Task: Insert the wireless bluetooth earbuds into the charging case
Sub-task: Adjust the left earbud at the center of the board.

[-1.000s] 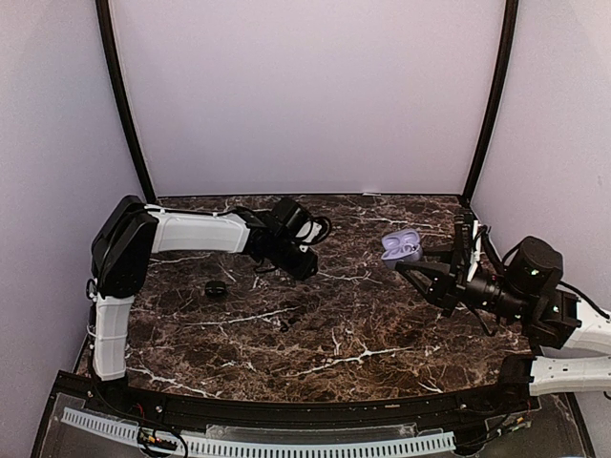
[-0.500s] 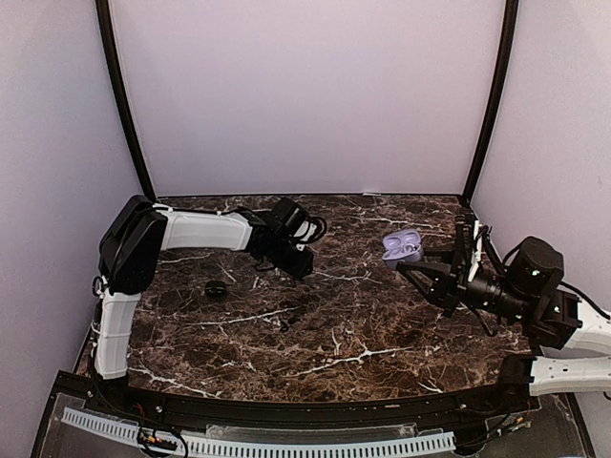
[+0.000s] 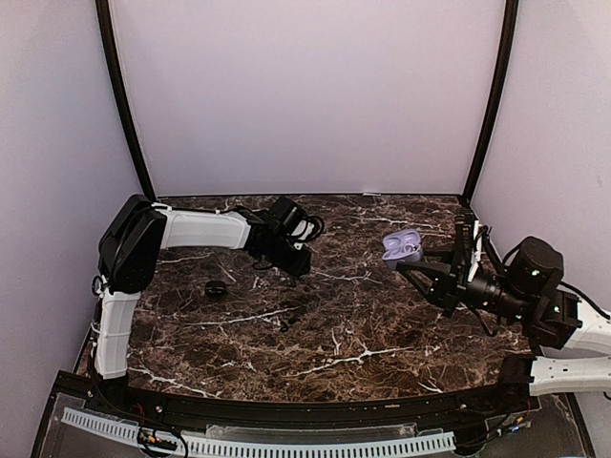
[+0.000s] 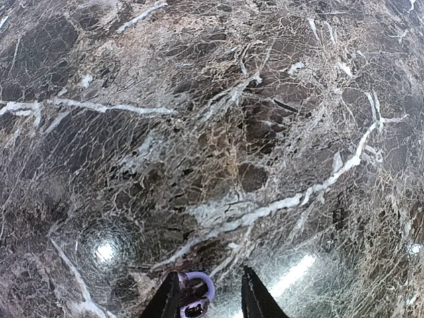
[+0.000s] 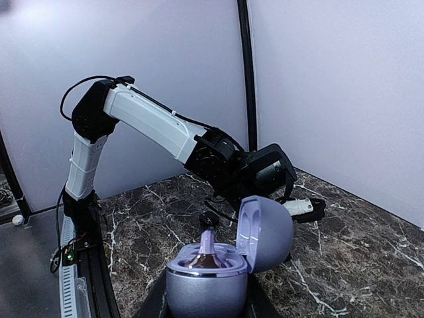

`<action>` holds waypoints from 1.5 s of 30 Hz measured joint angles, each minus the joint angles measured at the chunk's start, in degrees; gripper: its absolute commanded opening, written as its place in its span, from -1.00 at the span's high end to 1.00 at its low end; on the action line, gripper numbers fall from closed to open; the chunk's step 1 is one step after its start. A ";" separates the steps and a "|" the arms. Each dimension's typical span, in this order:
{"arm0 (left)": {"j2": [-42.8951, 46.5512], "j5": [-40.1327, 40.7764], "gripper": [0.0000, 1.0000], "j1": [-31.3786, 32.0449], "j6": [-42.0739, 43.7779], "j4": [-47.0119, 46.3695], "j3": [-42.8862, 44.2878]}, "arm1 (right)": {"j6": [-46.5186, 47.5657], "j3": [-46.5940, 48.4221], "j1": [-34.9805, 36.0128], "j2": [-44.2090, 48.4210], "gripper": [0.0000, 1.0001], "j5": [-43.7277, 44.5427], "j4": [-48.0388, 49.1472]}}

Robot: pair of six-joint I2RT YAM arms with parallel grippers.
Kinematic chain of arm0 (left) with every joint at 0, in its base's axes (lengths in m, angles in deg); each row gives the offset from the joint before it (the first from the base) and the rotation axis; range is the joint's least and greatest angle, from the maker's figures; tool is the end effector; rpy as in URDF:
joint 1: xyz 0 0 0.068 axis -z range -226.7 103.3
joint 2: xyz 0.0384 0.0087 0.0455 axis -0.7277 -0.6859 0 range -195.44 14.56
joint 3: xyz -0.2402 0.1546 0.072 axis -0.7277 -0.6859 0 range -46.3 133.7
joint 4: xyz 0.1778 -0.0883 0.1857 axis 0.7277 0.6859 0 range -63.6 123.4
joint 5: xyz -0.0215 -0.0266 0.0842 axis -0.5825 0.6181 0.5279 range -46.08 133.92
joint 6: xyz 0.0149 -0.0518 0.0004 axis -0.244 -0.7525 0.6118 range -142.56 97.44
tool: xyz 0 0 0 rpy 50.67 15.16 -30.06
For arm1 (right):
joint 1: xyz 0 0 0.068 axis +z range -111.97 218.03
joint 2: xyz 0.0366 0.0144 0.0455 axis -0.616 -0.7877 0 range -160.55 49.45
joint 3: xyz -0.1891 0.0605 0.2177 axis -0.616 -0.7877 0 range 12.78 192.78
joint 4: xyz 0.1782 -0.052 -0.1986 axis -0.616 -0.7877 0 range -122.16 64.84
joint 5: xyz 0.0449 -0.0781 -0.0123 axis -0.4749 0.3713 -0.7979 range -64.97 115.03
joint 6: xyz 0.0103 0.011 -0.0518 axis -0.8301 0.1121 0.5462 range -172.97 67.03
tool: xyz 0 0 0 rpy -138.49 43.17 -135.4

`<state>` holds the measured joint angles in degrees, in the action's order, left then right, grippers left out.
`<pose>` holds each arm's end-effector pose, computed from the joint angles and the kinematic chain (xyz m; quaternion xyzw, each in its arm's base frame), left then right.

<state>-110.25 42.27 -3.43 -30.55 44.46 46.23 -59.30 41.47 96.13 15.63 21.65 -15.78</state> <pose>0.3649 -0.3447 0.1784 0.2896 0.8949 -0.1589 0.2999 0.0784 0.1298 0.3180 -0.3163 0.6025 0.4075 0.6090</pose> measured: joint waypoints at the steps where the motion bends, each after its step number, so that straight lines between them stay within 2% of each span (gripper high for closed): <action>1: 0.00 -0.13 0.38 0.00 0.00 0.00 0.00 | 0.02 0.00 0.00 -0.02 1.00 0.00 0.00; 29: -1.53 0.02 0.41 -0.33 0.00 1.46 0.00 | 0.28 0.00 0.00 -0.55 1.00 0.02 0.00; 38: -1.53 1.99 0.64 -0.37 0.07 2.45 -0.02 | 0.48 0.00 0.00 -0.83 1.00 0.09 -0.02; 45: -0.55 0.72 0.91 -0.42 0.42 1.73 -1.70 | 0.48 0.00 0.00 -1.09 1.00 0.22 -0.02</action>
<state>-110.80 42.99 -3.84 -30.13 46.19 44.52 -58.81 41.47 96.13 14.54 21.87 -15.80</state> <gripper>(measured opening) 0.089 0.258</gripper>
